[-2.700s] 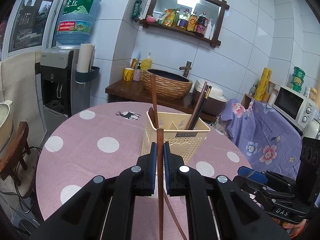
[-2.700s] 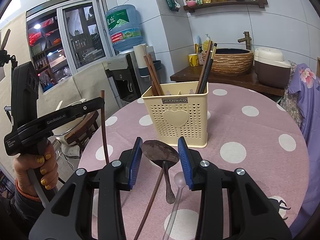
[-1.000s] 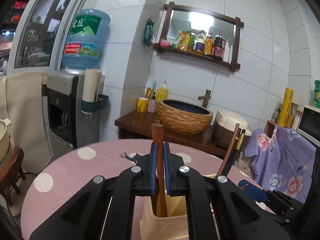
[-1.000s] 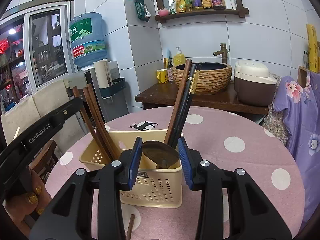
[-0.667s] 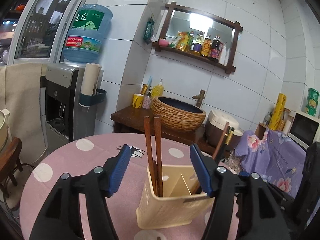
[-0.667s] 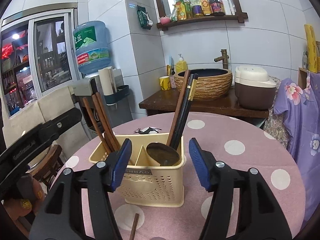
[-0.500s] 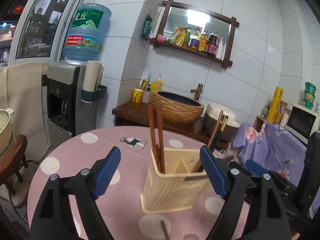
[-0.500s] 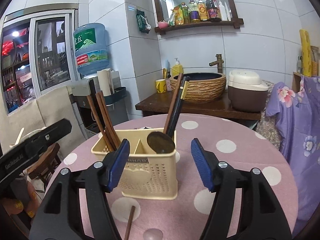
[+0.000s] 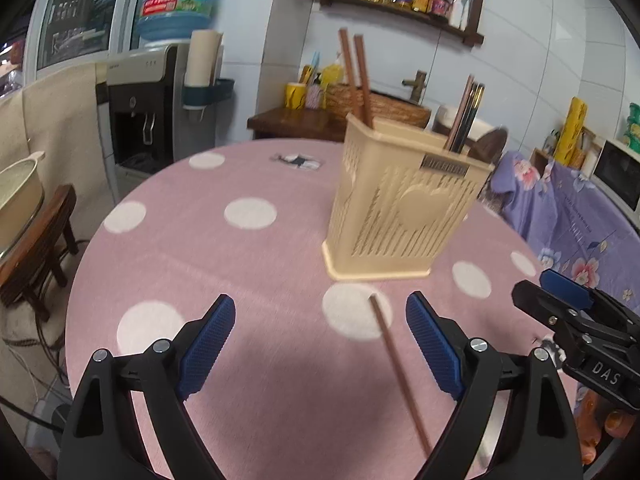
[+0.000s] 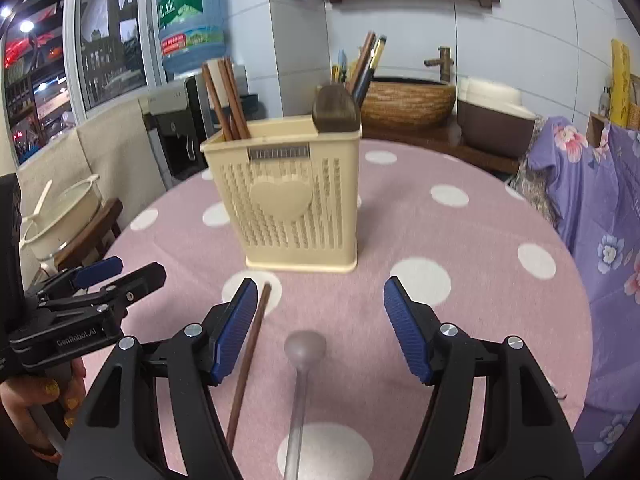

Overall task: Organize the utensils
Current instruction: 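Lower both tools toward the remaining chopstick and plastic spoon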

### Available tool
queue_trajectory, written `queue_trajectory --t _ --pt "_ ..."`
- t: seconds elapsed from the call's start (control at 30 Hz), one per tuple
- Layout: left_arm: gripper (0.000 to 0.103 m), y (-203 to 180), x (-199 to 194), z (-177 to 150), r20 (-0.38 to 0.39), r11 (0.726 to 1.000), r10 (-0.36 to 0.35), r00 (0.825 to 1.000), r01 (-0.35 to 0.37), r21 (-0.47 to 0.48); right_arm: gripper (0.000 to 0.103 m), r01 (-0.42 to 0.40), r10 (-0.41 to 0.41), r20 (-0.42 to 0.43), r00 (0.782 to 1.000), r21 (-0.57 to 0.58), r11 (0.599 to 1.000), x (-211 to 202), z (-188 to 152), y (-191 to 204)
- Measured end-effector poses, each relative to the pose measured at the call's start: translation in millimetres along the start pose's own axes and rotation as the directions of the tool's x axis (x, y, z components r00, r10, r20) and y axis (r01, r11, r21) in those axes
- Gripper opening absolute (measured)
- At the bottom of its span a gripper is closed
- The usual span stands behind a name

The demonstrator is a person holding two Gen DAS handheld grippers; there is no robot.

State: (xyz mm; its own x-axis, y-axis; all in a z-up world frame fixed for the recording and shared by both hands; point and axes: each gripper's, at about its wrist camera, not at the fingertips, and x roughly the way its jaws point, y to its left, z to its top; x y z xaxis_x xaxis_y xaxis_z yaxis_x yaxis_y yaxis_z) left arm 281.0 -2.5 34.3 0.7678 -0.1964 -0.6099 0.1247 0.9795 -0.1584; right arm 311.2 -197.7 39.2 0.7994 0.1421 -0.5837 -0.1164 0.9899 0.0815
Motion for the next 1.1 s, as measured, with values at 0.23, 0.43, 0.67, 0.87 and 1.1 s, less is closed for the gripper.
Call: queue_trajectory --t 0.23,0.43,0.67,0.87,1.1 --pt "0.086 24 4 -28 -0.076 0.999 0.039 0.996 -0.041 -0.031 0.062 -0.022 0.015 -0.135 0.991 -0.051 0.998 19 -39 8" --pt "0.086 28 3 -37 -0.098 0.999 0.039 0.994 -0.042 -0.033 0.055 -0.053 0.04 -0.219 0.975 -0.055 0.997 39 -53 18" --pt "0.086 24 1 -36 -0.094 0.999 0.026 0.995 -0.028 -0.022 0.047 -0.038 0.026 -0.29 0.957 -0.034 0.999 61 -52 22" --pt "0.086 27 0 -35 -0.092 0.999 0.027 0.995 -0.03 -0.03 0.045 -0.018 0.001 -0.309 0.951 -0.053 0.998 74 -48 28" --pt "0.086 32 -1 -34 -0.089 0.998 0.031 0.996 -0.035 -0.048 0.044 0.008 -0.036 -0.308 0.951 -0.09 0.996 87 -40 37"
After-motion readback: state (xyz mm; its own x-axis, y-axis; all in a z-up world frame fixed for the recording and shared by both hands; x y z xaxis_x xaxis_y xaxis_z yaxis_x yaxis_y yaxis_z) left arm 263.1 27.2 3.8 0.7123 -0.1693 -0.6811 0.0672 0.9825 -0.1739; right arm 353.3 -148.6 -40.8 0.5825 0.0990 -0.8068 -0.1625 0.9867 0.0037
